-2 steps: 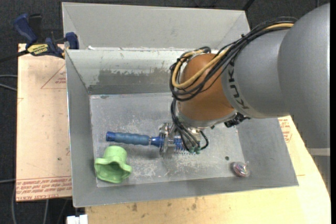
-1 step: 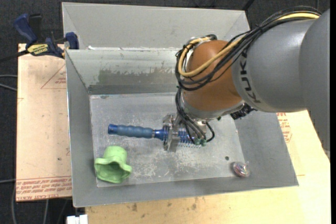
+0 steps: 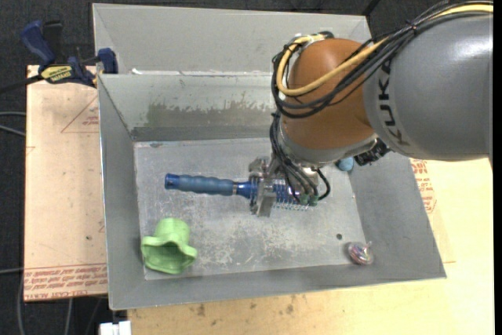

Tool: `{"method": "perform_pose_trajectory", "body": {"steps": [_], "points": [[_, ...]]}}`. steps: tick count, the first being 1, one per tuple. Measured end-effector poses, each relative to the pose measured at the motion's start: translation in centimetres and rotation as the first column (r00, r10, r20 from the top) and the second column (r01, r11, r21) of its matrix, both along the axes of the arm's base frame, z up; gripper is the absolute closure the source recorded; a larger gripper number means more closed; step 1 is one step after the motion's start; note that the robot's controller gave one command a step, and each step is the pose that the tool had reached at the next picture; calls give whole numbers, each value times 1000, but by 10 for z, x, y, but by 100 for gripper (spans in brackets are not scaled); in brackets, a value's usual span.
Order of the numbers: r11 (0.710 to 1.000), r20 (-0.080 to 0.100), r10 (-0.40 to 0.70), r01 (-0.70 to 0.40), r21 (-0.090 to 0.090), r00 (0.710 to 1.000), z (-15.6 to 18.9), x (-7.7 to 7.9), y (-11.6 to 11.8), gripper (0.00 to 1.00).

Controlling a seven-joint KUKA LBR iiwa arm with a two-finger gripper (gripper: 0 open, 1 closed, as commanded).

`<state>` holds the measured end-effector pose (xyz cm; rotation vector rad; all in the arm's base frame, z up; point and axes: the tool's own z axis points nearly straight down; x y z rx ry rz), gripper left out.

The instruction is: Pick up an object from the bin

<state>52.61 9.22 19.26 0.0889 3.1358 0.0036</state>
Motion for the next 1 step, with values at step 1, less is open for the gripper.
{"method": "perform_pose_trajectory", "body": {"steps": [1], "points": [[1000,-4,0,0,-1,1000,2,0,0,100]]}}
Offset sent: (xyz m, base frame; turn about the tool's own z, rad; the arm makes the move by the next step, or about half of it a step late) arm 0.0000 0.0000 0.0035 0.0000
